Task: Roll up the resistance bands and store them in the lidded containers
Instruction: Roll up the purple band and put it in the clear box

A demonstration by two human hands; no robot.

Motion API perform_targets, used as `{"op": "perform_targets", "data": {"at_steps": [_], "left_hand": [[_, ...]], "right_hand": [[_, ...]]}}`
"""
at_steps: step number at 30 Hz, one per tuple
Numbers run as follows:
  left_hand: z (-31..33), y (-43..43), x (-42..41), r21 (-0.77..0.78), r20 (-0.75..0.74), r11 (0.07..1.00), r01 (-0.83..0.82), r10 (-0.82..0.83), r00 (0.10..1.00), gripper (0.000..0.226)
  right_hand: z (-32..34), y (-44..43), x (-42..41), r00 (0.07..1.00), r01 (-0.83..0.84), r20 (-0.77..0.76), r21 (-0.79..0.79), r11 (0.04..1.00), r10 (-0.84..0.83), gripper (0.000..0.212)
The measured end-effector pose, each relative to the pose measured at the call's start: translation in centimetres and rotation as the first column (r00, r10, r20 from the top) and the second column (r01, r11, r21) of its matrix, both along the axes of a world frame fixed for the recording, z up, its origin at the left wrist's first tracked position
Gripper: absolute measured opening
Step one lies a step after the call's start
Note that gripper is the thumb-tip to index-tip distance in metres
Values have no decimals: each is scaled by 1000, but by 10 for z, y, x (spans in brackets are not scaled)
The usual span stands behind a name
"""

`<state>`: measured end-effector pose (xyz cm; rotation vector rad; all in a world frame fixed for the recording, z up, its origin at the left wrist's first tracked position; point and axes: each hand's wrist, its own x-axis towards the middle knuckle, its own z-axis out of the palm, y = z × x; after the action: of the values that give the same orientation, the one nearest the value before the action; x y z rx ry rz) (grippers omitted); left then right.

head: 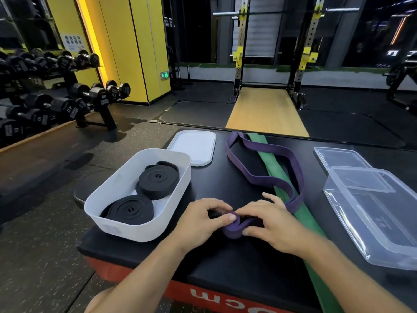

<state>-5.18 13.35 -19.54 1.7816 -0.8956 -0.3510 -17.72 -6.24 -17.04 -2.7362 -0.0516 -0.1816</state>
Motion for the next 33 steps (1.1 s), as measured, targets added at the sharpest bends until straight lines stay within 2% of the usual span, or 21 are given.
{"op": "perform_targets", "data": {"at_steps": [3, 6, 9, 13, 20, 25, 33], "left_hand": [[1, 1, -2, -19, -24, 999, -26, 26, 999, 22], [-1, 1, -1, -46, -41, 999, -16, 14, 999, 19], [-3, 3, -2, -40, -47, 999, -15, 13, 999, 16], [-3, 4, -1, -16, 17, 1000, -22, 22, 1000, 19], [-3, 2, -1, 33, 83, 999, 17, -19, 996, 26], [-1, 3, -2, 50, 106, 998, 30, -35, 994, 24], [4, 4, -6, 7, 57, 999, 35, -36, 998, 20]], "right_hand": [[-3, 5, 1, 1000, 26, 10, 16, 1000, -26, 67], [-2, 9, -1, 1000, -21, -11, 12, 1000, 21, 73], [-2, 11, -1, 999, -35, 13, 12, 999, 35, 68], [-3, 11, -1, 999, -25, 39, 1, 1000, 25, 61], [-10, 10, -5, 985, 101, 141, 20, 995, -103, 38], [-8, 16, -2, 980, 146, 134, 33, 989, -149, 41], [-17, 33, -3, 948, 230, 219, 21, 973, -229, 50]]}}
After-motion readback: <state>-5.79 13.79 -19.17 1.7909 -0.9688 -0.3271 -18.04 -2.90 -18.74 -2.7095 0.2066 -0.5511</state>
